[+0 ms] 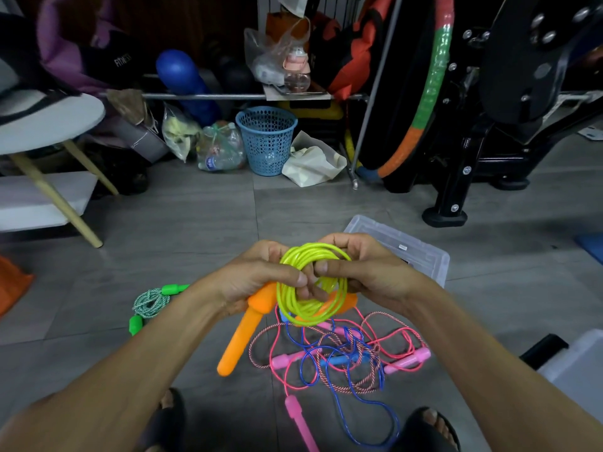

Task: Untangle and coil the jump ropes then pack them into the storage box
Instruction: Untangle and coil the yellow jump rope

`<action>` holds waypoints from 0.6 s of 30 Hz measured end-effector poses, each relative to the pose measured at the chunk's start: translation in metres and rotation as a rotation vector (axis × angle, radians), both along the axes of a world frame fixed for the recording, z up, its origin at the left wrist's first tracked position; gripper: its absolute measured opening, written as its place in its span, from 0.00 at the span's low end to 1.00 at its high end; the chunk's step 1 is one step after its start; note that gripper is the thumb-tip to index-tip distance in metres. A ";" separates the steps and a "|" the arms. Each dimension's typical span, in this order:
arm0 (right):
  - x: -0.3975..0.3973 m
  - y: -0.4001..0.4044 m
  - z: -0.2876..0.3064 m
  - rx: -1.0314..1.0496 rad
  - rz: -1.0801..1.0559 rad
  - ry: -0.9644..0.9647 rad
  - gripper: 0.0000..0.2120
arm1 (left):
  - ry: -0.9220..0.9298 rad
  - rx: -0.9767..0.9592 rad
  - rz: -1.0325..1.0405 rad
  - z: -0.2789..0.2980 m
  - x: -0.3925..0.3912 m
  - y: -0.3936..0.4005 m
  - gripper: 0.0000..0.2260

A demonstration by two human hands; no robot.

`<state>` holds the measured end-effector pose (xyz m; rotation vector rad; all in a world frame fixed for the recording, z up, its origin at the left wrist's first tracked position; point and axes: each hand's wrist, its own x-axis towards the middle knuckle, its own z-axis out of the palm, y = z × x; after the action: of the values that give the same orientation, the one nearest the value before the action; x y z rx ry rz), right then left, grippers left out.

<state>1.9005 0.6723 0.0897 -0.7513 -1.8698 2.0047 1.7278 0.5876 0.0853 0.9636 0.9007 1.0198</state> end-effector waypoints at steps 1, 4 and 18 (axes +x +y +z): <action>0.001 0.001 0.000 0.004 -0.034 0.012 0.15 | 0.031 0.003 0.105 0.000 0.002 0.001 0.07; 0.003 0.002 0.000 0.008 -0.152 0.011 0.11 | 0.329 0.114 0.351 -0.005 -0.001 0.005 0.13; 0.032 0.022 0.012 0.624 -0.155 -0.414 0.11 | 0.769 0.217 0.259 -0.007 -0.010 0.004 0.06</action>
<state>1.9327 0.6944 0.1020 -1.1187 -2.3881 1.1125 1.7181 0.5918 0.0781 1.4942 1.6022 0.9794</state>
